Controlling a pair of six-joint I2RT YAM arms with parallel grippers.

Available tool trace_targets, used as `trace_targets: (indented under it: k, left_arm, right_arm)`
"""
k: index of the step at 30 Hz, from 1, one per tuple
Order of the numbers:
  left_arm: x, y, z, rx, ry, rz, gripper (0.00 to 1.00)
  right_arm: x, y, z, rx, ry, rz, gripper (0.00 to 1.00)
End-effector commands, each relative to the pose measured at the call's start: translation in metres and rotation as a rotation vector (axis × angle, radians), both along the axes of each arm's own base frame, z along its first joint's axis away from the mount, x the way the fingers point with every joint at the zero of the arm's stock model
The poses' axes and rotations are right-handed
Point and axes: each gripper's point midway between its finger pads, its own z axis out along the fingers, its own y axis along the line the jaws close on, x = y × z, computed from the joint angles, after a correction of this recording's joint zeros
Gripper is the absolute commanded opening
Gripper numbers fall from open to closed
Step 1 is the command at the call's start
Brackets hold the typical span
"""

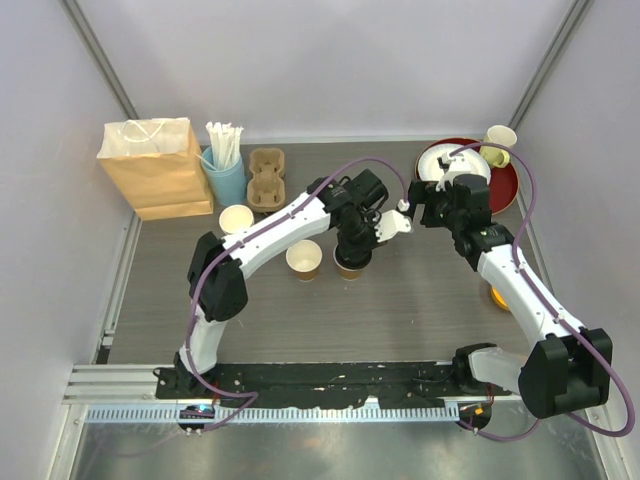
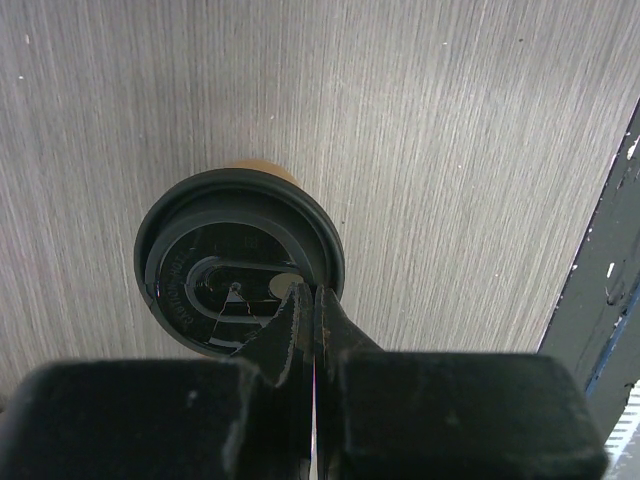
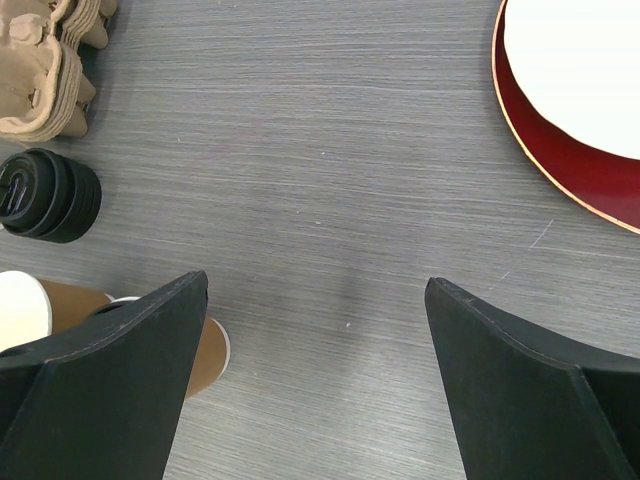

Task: Pack the takeout coffee

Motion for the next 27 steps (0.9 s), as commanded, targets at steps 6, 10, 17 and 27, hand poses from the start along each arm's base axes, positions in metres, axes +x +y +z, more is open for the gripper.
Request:
trace_targets:
  k: [6,10,17,27]
  left_arm:
    - [-0.006,0.000,0.002,0.020,0.015,-0.005,0.00]
    - [-0.005,0.002,0.000,0.032,0.009,-0.002,0.00]
    - [0.001,0.000,-0.001,0.026,-0.016,0.005,0.00]
    - [0.004,-0.005,-0.002,0.015,-0.015,0.007,0.00]
  right_arm:
    - [0.008,0.000,0.026,0.003,-0.076,0.006,0.96]
    - [0.008,0.002,0.028,0.010,-0.088,0.017,0.96]
    - [0.007,0.004,0.029,0.015,-0.093,0.025,0.96]
    - [0.006,0.004,0.030,0.015,-0.098,0.027,0.96]
